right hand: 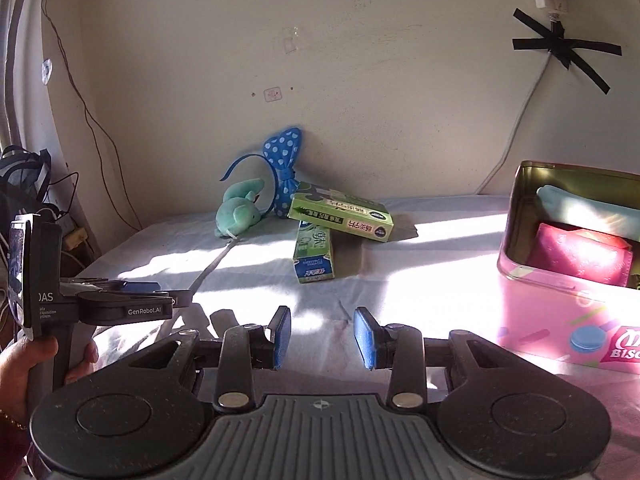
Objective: Organize objects
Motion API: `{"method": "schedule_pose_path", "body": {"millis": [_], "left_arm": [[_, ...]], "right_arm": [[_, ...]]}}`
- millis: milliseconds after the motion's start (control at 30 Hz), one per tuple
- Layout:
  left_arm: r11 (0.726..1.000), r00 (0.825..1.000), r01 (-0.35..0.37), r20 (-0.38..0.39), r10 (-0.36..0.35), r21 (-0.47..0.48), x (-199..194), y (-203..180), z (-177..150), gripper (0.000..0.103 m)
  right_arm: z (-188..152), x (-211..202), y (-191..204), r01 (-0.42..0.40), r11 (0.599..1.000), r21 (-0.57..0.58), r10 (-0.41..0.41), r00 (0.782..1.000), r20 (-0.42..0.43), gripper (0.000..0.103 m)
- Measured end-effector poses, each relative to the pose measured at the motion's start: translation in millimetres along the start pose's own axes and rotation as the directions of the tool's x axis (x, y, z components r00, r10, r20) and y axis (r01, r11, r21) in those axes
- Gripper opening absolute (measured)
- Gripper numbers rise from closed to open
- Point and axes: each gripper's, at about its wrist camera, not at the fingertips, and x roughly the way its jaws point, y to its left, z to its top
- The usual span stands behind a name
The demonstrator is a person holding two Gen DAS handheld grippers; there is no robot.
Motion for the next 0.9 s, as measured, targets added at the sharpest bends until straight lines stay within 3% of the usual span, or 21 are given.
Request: {"method": "schedule_pose_path", "body": {"millis": [233,433,533,733,833,900], "left_arm": [[0.995,0.997,-0.082,-0.011,0.082,-0.062,21,55,4,0.052],[0.968,0.987,-0.155,0.007,0.160,-0.199,29,110,3,0.052],[0.946,0.993,-0.120,-0.020,0.120,-0.301,35,129,0,0.052],[0.947,0.996,-0.093,-0.016,0.093,-0.307,34,129,0,0.052],[0.947,0.997,-0.077,-0.019,0.075,-0.313,34,131,-1,0.052],[0.945,0.998,-0.070,-0.020,0.067,-0.319,34,131,0,0.053]], "right_arm": [[4,34,25,-0.047,0.998,-0.032,0.044,0.997,-0.068,0.030],[25,69,54,-0.113,0.992,-0.061,0.107,0.991,-0.082,0.030],[44,102,70,-0.141,0.988,-0.067,0.135,0.988,-0.079,0.030],[84,181,81,-0.167,0.986,0.012,0.168,0.983,-0.072,0.031],[100,220,84,-0.182,0.981,0.062,0.187,0.980,-0.073,0.045],[106,241,87,-0.173,0.982,0.075,0.178,0.981,-0.077,0.073]]}}
